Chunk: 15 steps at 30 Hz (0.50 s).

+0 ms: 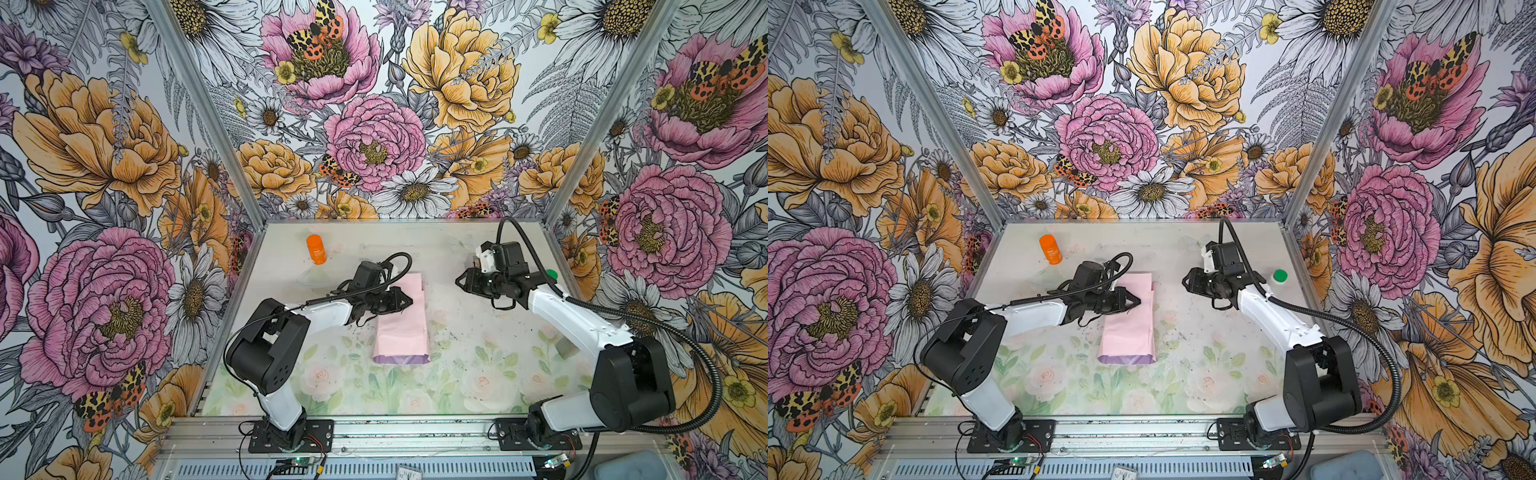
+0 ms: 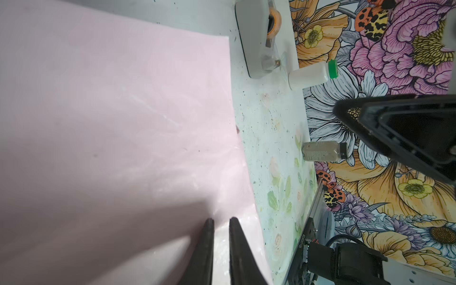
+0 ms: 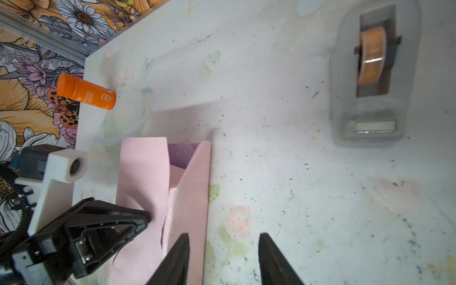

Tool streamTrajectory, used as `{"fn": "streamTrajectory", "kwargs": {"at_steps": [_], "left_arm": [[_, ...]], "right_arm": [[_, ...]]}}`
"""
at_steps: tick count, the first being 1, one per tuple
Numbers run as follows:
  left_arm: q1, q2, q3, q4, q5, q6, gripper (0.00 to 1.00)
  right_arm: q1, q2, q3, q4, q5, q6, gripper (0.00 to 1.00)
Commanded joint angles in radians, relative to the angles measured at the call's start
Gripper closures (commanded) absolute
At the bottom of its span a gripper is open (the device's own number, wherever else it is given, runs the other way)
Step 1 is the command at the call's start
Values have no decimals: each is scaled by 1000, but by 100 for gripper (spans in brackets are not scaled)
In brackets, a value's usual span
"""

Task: Wrap the gift box in paper
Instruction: 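Move the right gripper to the tape dispenser while the left gripper holds the paper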

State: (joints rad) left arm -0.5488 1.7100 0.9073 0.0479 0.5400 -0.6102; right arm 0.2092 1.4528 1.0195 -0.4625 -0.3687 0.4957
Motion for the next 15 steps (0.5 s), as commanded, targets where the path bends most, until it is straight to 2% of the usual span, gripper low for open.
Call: {"fn": "streamTrajectory", "kwargs": {"at_steps": [1,8,15], "left_arm": [[-9,12,-39,-95,-48,20,84],[-8,19,-31,-94,-48,16,84],[-9,25,-27,-92,-54,12,84]], "right_arm": [[-82,50,32,-4,-78,-133,53],[-243,188,130,-5,-162,-273,54],[-332,354,250,-17,-297,-372,59]]}}
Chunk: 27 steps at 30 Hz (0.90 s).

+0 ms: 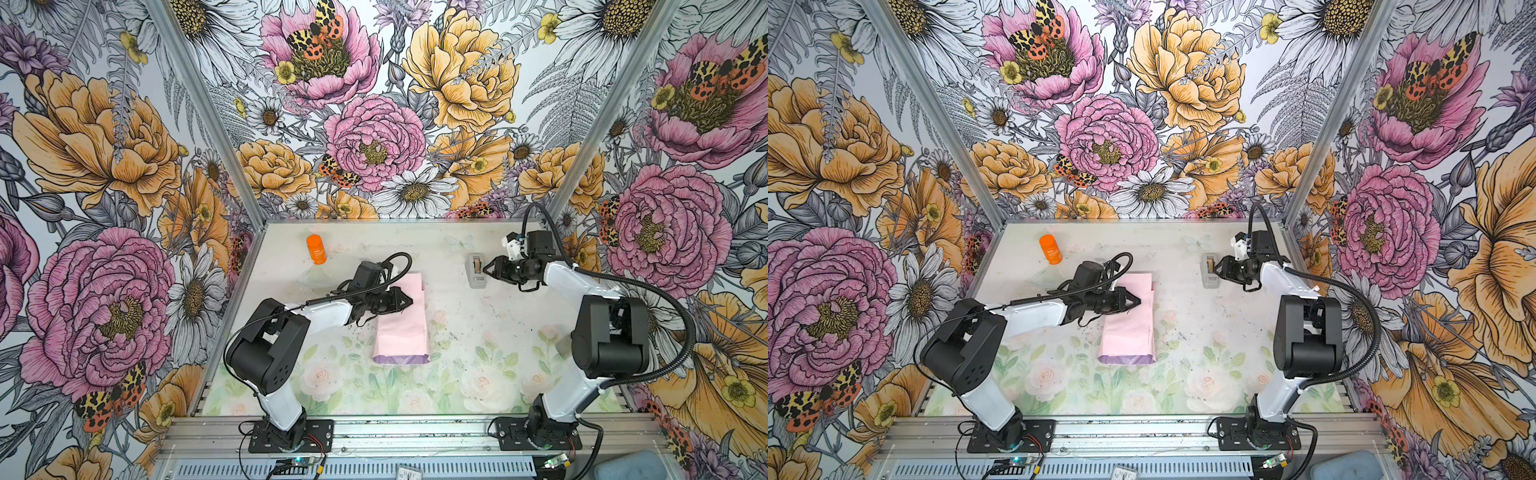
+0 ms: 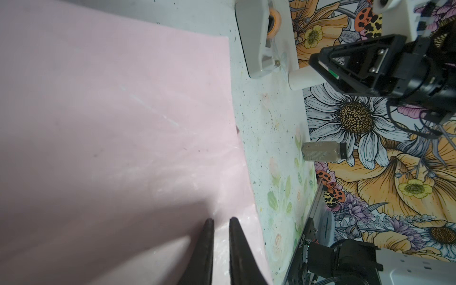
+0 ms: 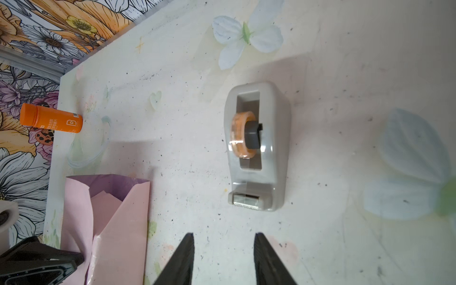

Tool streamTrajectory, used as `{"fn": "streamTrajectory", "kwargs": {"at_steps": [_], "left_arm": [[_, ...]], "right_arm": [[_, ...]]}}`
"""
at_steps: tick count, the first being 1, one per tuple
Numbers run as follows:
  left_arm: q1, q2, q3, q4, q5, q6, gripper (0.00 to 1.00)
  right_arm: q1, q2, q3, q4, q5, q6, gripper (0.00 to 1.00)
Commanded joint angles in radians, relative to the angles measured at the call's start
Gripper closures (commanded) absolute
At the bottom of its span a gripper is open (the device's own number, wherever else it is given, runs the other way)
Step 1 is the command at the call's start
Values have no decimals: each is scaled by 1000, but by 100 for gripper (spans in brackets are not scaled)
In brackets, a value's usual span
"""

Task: Wrap the gift box in paper
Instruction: 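Move the right gripper to the tape dispenser while the left gripper holds the paper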

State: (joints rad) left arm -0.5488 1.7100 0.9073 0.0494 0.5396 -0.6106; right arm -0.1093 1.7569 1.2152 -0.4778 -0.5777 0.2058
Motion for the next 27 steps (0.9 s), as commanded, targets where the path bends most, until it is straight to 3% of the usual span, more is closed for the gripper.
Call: {"fn": "streamTrajectory", "kwargs": {"at_steps": [1,8,17,27], "left_arm": [[-10,26,-25,-94,-52,11,84],[-9,34,-21,-94,-58,5,84],[-7,39,-21,-92,-67,0,84],[-3,43,-21,-92,-65,2,84]], "right_arm": [[-17,73,69,-4,-101,-92,59],[-23,225,180,-33,-204,-140,64],[-24,316,253,-110,-165,-189,65],[-24,388,319,-248,-252,-291,67]]}}
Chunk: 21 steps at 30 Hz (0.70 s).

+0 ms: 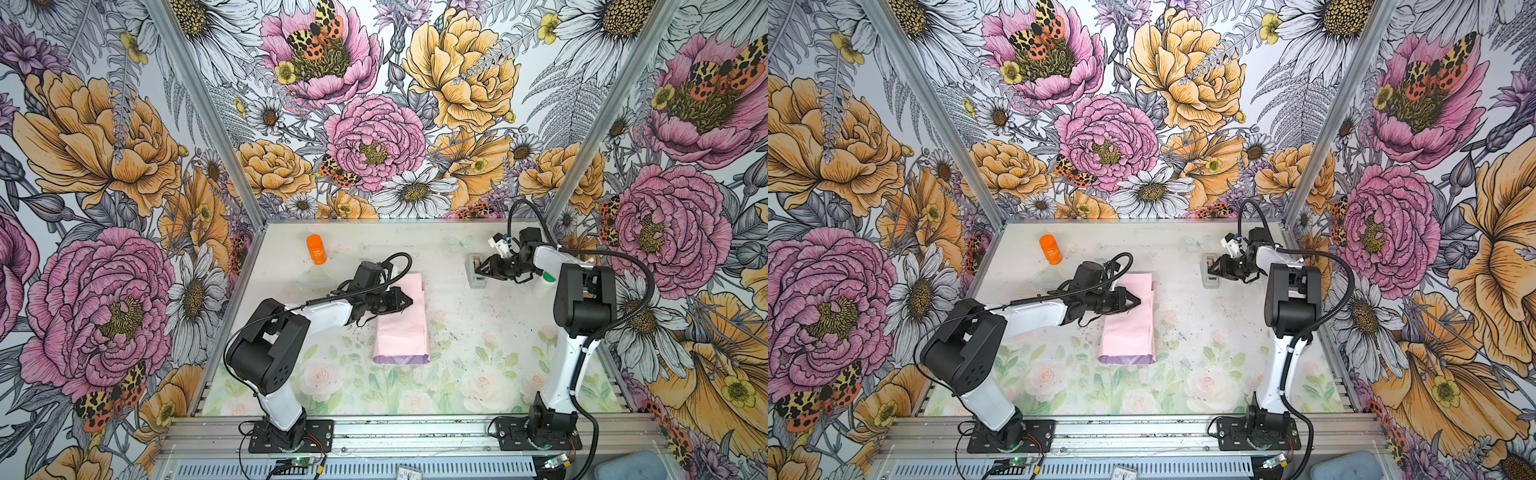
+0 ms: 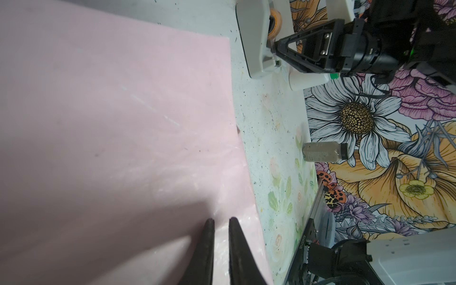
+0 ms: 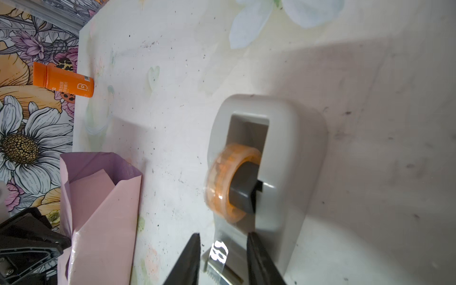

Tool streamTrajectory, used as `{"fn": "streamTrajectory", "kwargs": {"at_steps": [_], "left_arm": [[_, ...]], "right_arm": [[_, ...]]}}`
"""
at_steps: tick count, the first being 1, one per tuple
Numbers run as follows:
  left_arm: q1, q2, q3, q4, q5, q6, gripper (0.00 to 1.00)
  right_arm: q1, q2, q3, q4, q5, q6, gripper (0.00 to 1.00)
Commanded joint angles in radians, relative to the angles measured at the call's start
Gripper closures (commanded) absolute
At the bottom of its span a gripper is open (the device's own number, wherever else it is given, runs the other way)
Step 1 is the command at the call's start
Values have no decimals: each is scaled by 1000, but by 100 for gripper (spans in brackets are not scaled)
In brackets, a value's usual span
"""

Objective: Wrap the gift box in paper

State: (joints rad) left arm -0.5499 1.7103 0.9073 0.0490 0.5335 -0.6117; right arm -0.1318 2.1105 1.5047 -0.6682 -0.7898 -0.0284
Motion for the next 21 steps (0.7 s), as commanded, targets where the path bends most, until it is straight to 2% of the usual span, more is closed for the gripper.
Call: {"fn": "streamTrajectory", "kwargs": {"at_steps": [1,7,21], "left_arm": [[-1,44,-21,-93,-61,4,84],[-1,43,-24,-92,-61,4,84],[0,44,-29,-92,-67,10,85]], "right_arm": [[-1,40,35,-67,-46,-64,67],[-1,67,63,-105,-29,-87,68],[-12,130,126,-146,-128,-116,77]]}}
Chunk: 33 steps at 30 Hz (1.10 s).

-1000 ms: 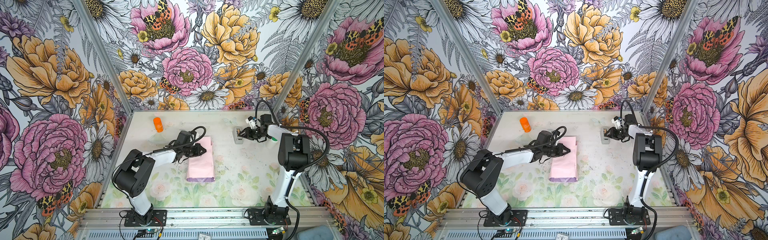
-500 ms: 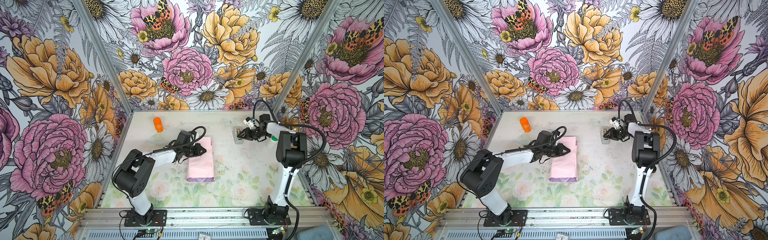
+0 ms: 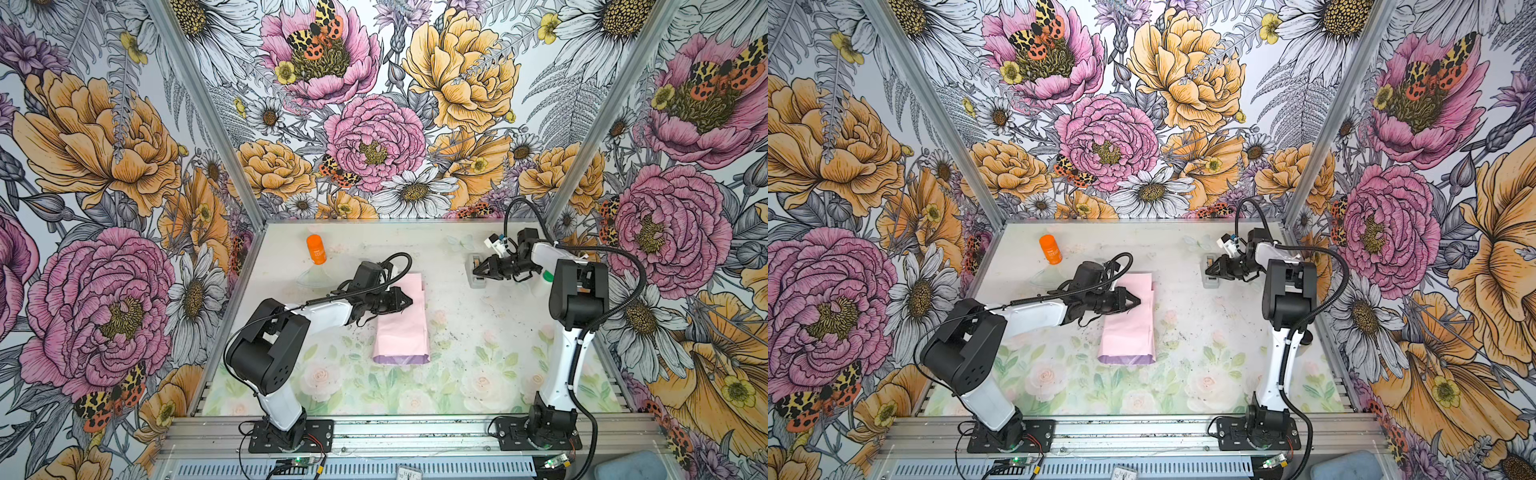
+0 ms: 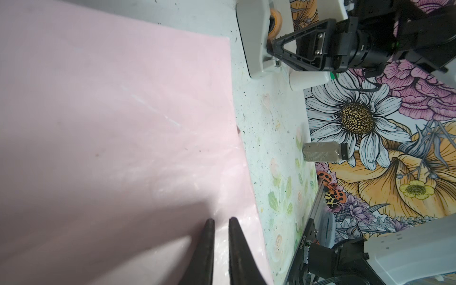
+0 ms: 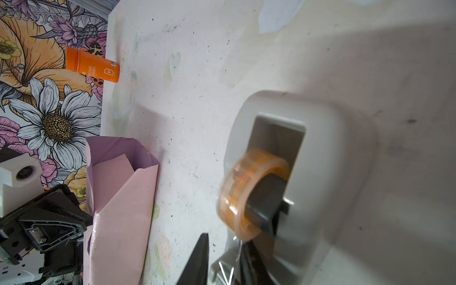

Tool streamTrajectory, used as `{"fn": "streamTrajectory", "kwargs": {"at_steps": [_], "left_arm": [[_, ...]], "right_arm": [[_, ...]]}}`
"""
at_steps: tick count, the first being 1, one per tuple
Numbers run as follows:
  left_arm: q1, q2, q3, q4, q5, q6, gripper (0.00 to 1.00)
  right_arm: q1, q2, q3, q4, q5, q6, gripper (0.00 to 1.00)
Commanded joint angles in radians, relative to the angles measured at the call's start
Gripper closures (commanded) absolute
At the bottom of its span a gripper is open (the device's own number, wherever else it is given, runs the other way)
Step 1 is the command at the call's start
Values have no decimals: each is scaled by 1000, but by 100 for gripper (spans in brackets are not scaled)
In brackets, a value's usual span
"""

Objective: Wrap the gift box in paper

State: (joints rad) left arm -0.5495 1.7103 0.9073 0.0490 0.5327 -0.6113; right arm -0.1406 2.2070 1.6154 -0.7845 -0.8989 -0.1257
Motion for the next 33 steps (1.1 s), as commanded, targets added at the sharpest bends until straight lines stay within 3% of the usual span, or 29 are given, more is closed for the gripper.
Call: {"fn": "streamTrajectory", "kwargs": {"at_steps": [1,21,33], "left_arm": [[0,43,-30,-92,-66,10,85],[2,40,-30,-94,-66,12,85],[2,34,-30,-106,-70,21,85]], "right_arm": [[-6,35,17,-30,-21,-17,78],[-20,-19,6,-27,-107,-4,100],[-28,-160,-60,-25,-118,107,100]]}}
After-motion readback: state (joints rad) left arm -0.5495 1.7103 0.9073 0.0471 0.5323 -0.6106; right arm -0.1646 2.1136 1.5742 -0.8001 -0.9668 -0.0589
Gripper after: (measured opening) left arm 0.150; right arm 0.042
